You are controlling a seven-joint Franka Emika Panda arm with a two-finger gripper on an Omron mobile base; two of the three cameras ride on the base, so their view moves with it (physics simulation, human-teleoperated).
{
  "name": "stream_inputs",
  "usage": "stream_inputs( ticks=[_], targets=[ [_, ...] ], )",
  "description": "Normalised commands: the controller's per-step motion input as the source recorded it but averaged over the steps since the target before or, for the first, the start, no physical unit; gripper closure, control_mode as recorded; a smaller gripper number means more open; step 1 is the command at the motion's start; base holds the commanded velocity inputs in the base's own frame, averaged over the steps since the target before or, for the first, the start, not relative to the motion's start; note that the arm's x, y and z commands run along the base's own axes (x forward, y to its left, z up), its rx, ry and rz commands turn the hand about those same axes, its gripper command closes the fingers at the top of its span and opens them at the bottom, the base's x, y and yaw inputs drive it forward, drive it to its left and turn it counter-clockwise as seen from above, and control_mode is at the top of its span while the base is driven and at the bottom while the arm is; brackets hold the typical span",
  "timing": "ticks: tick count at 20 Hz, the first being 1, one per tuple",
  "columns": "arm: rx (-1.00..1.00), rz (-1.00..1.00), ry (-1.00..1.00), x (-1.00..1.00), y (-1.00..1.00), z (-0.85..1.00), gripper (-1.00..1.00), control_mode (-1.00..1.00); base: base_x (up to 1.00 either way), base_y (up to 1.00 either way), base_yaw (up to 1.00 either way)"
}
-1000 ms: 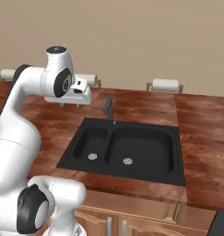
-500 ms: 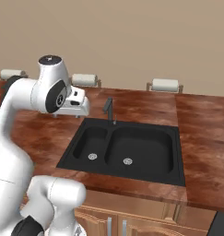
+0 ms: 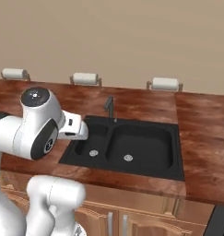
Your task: Place the bowl with donut and the cupcake onto the tray.
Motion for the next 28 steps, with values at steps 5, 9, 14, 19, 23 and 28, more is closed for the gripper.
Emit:
stream_inputs(
  ticks=[5,9,14,19,23,28],
  targets=[
    [0.0,0.0,0.0,0.0,0.0,0.0,-1.0,1.0,-0.91,-0.38,-0.01],
    [0.0,0.0,0.0,0.0,0.0,0.0,-1.0,1.0,-0.25,-0.7,-0.06],
    [0.0,0.0,0.0,0.0,0.0,0.0,-1.0,1.0,0.0,-0.93,-0.06],
    [0.0,0.0,0.0,0.0,0.0,0.0,-1.0,1.0,0.0,-1.0,-0.05],
    [0.0,0.0,0.0,0.0,0.0,0.0,-1.0,1.0,0.0,-1.0,-0.04],
    [0.0,0.0,0.0,0.0,0.0,0.0,-1.0,1.0,0.07,-1.0,-0.04]
  ],
)
